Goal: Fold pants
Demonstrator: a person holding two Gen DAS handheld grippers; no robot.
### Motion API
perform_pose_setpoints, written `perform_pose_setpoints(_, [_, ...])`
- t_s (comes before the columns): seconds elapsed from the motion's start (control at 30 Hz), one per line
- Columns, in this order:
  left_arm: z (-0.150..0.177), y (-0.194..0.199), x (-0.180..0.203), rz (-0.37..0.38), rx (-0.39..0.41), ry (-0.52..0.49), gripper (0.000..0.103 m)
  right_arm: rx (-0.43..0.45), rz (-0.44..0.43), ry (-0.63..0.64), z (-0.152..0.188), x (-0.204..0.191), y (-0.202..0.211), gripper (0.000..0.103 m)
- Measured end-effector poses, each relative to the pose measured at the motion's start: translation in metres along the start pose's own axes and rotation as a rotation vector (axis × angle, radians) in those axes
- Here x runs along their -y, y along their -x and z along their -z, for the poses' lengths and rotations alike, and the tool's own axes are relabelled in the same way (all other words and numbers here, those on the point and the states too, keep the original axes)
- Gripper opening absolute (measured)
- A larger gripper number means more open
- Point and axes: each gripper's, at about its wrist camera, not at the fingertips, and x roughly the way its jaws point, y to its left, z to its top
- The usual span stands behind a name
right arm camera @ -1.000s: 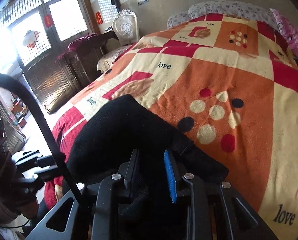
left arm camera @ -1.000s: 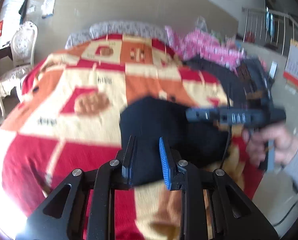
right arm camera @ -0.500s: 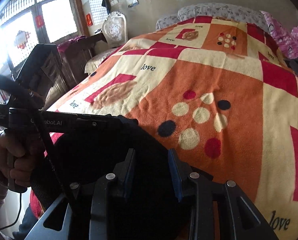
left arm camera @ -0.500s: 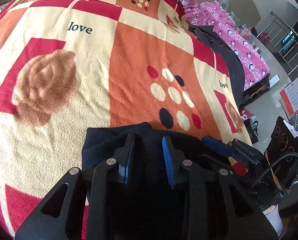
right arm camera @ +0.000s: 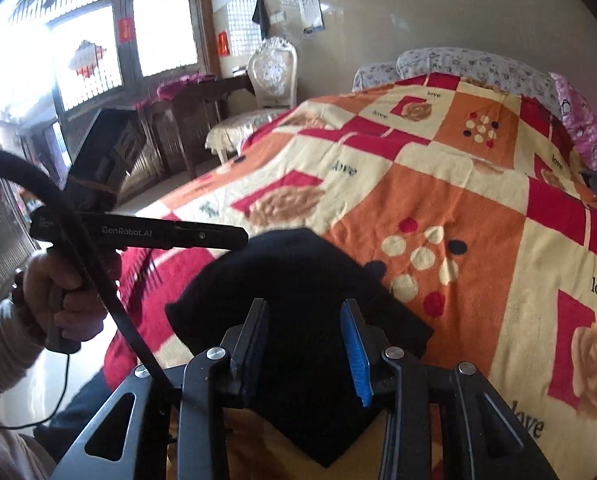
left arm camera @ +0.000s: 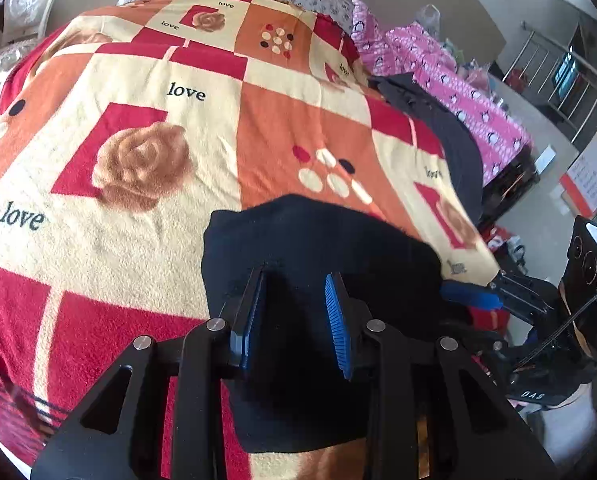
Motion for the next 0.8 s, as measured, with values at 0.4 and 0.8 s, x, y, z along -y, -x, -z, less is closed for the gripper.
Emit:
perform_pose_setpoints(0.4, [0.006, 0.018, 0.012, -0.009, 0.065, 0.005, 0.031, 0.178, -0.032, -0.106, 0.024, 0.007, 0.032, 0.041])
perform_pose_setpoints(0.8, [0.016, 0.024, 0.003, -0.045, 0.101, 0.015, 0.036, 0.124, -0.041, -0.233, 0.039, 0.019, 0.023, 0.05])
